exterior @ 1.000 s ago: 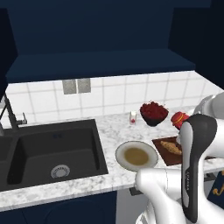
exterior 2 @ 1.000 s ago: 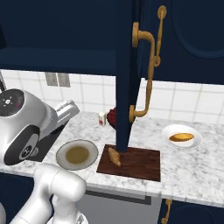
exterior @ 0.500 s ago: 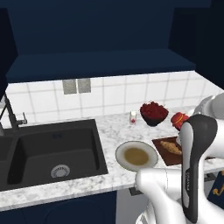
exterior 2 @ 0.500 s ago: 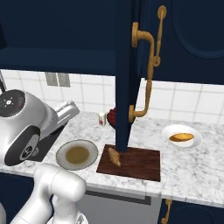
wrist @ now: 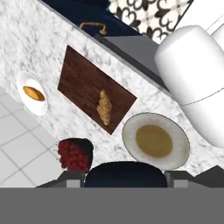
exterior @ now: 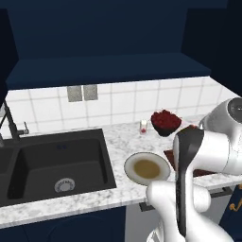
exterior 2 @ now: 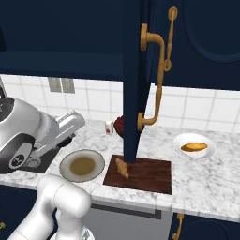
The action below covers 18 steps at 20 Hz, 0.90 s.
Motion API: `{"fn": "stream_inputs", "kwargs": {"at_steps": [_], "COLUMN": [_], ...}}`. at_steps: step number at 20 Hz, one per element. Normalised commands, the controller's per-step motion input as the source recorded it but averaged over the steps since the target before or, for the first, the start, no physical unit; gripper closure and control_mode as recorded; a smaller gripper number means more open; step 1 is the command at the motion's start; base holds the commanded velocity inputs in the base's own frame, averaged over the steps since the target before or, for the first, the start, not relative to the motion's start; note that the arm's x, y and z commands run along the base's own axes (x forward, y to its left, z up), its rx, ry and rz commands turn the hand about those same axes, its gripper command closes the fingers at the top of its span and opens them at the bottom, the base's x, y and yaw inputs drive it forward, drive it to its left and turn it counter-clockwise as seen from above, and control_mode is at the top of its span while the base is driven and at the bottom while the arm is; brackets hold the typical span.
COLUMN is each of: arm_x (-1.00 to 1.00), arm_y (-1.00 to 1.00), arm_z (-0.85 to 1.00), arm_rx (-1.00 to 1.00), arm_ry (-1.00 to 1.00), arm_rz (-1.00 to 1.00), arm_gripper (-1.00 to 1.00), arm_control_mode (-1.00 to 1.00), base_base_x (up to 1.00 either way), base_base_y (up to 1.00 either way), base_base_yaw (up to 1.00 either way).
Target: From the different types of pastries on the counter, select a croissant and place it on the cutting board. Then retrieve a jar of jam from the cabinet and place it alongside the croissant on the cutting board.
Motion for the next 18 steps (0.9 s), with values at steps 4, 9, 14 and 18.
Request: {"fn": "stream_inputs", "kwargs": {"at_steps": [4,9,14,18], "arm_x": [0.14,0.11,0.15,0.29], "arm_y": [0.0,0.0,0.0,-0.11], "arm_z": [0.0,0.0,0.0,0.27], "arm_rx": [0.12,0.15,0.18,0.31], "arm_ry": [-0.04,-0.12,-0.21,-0.02], "arm_rz": [-0.49,-0.53,-0.57,-0.15], "arm_gripper": [1.0,1.0,1.0,1.0], "arm_control_mode": [-1.0,-1.0,-1.0,-1.0], "base_base_x": [0.0,0.0,0.0,0.0], "base_base_y": [0.0,0.0,0.0,0.0], "base_base_yaw": [0.0,0.0,0.0,0.0]}}
